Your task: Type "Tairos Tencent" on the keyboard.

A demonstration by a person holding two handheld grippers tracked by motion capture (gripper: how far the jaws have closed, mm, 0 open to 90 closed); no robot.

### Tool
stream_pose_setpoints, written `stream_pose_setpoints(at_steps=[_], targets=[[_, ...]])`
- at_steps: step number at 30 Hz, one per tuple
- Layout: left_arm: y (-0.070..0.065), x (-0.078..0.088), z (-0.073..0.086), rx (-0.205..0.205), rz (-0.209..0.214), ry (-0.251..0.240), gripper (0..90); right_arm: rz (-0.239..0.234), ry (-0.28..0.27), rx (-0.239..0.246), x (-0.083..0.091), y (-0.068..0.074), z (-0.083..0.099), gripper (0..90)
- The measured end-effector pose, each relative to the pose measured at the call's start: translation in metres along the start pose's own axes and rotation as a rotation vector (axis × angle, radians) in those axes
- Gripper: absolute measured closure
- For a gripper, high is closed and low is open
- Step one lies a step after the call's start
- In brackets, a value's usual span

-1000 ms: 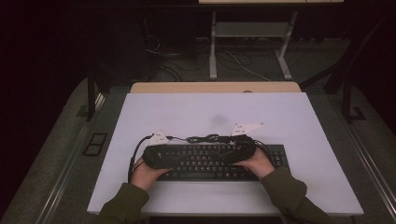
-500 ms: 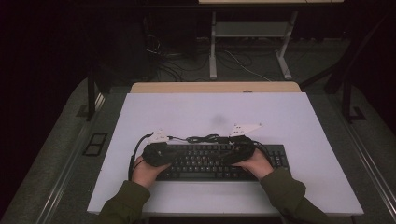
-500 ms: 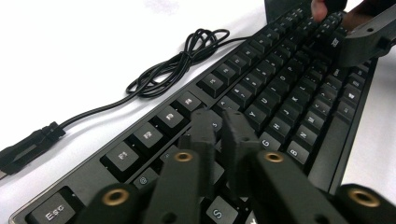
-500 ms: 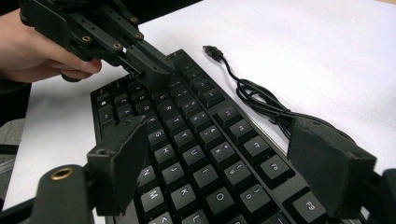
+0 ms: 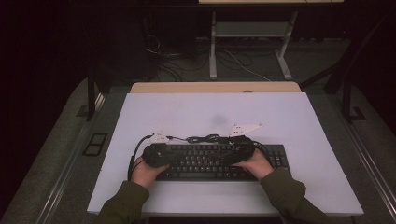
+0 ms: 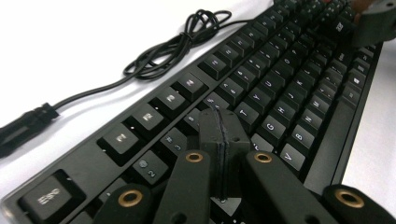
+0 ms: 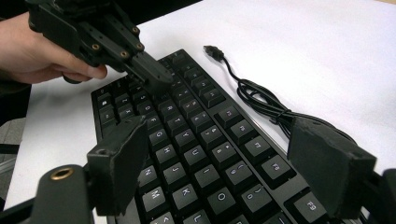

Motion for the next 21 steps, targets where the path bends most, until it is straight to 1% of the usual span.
stream_pose_setpoints(at_steps=[2, 4, 5, 7, 13, 14, 16, 18, 21], targets=[[-0.0009, -0.0017, 0.0002, 0.0, 0.007, 0.001, 89.2, 0.001, 0.0, 0.001, 0.0001, -0.0001, -0.0002, 20.2], [-0.0004, -0.0032, 0.0018, -0.012, -0.005, 0.018, 89.2, 0.001, 0.001, 0.002, 0.0, 0.0, 0.0, 20.2], [-0.0007, -0.0035, 0.0018, -0.003, -0.001, 0.013, 89.2, 0.001, 0.002, 0.002, 0.0, 0.0002, 0.0001, 20.2], [-0.0008, -0.0036, 0.0018, -0.001, 0.001, 0.012, 89.2, 0.0, -0.002, 0.003, -0.0003, 0.0005, -0.0003, 20.2], [-0.0002, -0.002, 0.0016, -0.006, -0.003, 0.014, 89.2, -0.002, -0.001, 0.005, -0.0009, 0.0016, -0.0002, 20.4], [-0.0004, -0.0015, 0.0013, -0.009, -0.003, 0.012, 89.2, -0.002, -0.001, 0.007, -0.001, 0.0017, -0.0002, 20.9], [-0.0016, 0.0007, -0.0005, 0.0, 0.0, -0.002, 89.1, 0.0, 0.0, 0.007, -0.0014, 0.0018, -0.0001, 21.1], [-0.0017, 0.0021, -0.0014, -0.013, 0.003, -0.005, 89.1, -0.007, 0.007, 0.006, -0.0019, 0.0032, 0.0005, 21.6], [-0.002, 0.0038, -0.0027, -0.01, 0.004, -0.013, 88.5, -0.016, 0.012, 0.009, -0.0035, 0.0052, 0.0015, 22.6]])
Point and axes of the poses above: each handheld gripper's, and its own axes: x roughly backward along the jaws, z roughly out of its underside, y roughly to its left, the point moved 10 cm from there along -x, roughly forward along the jaws, and after that the axes turned 1 degree about z, right-handed, at the moved point
